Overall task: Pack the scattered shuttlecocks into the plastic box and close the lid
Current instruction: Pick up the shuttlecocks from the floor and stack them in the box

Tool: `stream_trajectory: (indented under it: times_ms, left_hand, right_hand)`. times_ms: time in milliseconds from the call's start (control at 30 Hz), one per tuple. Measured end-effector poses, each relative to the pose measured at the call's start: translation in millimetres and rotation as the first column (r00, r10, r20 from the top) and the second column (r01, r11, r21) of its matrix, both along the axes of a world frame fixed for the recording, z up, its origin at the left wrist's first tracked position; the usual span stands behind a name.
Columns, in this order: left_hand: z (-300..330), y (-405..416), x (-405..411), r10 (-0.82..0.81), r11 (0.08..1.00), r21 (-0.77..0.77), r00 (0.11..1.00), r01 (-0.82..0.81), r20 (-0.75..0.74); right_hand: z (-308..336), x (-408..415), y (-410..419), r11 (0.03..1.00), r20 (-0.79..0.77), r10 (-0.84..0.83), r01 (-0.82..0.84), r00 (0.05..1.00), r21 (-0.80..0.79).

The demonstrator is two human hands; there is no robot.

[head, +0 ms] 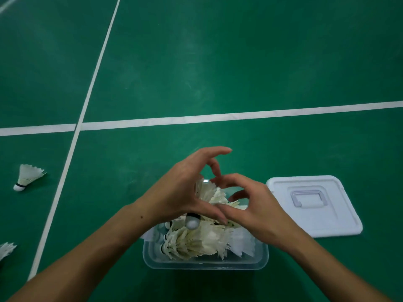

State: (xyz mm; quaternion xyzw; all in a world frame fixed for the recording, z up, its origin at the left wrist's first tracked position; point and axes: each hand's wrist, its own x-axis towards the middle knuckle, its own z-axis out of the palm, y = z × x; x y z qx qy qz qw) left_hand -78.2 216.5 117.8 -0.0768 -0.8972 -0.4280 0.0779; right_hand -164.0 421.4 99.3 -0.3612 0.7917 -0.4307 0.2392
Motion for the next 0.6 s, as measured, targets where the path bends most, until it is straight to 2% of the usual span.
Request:
stream_trajectory:
  times_ms: [167,367,500,600]
  left_hand:
    - [-4,8,-10,-0.025,1.0,0.002,0.997,0.025,-0.073]
    - [-19,13,-11,0.051,0.999,-0.012,0.992,-0.053,-0.119]
    - [-32,4,1,0.27,0.963,-0.001,0.959,-0.271,-0.09]
    - [-47,0,14,0.254,0.963,-0.101,0.966,-0.249,0.042]
  right_hand:
    - [-3,-3,3,0.997,0.053,-0.011,0.015,0.999,-0.07]
    - [-3,-10,21,0.992,0.078,-0.028,0.037,0.997,-0.122]
    - [-7,-17,46,0.951,0.117,-0.263,0.278,0.958,-0.136]
    - [-15,-19,59,0.916,0.086,-0.378,0.386,0.922,-0.108]
